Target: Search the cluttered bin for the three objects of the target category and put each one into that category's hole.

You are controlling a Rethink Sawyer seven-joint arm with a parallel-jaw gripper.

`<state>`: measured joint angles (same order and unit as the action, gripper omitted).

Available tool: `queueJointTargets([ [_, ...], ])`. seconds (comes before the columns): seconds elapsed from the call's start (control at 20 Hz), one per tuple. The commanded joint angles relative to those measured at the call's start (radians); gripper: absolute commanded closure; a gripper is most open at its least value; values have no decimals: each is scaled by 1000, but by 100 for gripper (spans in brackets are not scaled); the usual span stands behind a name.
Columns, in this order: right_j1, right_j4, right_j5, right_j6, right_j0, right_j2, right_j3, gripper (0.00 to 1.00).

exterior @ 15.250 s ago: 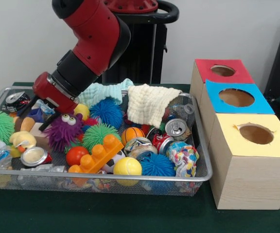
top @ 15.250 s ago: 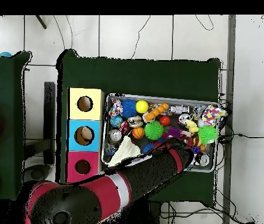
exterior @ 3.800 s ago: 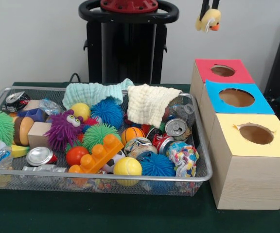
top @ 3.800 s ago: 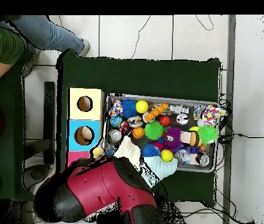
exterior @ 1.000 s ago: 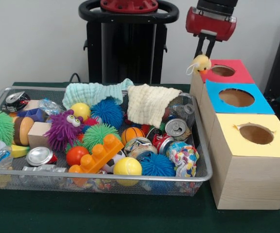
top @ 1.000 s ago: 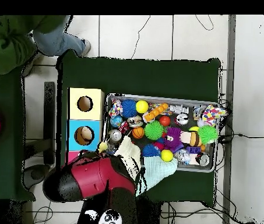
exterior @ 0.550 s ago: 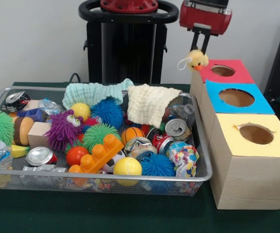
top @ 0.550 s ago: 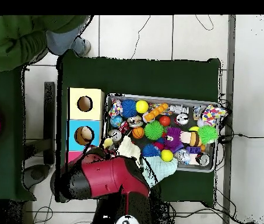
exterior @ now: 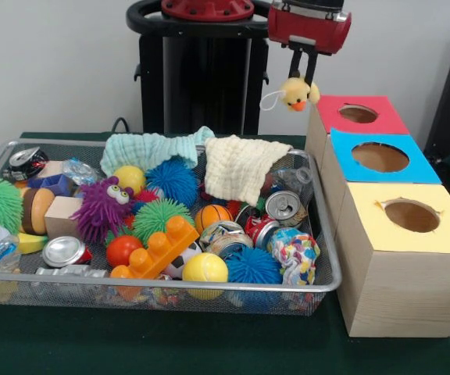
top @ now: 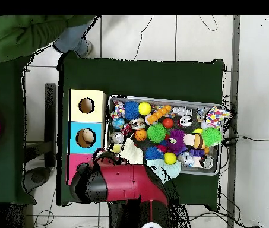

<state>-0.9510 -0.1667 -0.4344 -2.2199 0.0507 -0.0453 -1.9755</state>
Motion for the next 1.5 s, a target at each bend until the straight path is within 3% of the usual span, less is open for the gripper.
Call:
queueJointTargets([
  [0.05,-12,76,-72,-13,56,133,-110,100],
  [0.45,10,106,-38,-25,72,190,-115,100],
  [0.8,17,139,-63,-41,50,226,-66,100],
  [1.1,49,144,-115,-105,-22,186,0,100],
  [1.25,69,152,-93,-123,-46,175,1,100],
  [1.5,110,150,-138,-151,-106,125,24,100],
])
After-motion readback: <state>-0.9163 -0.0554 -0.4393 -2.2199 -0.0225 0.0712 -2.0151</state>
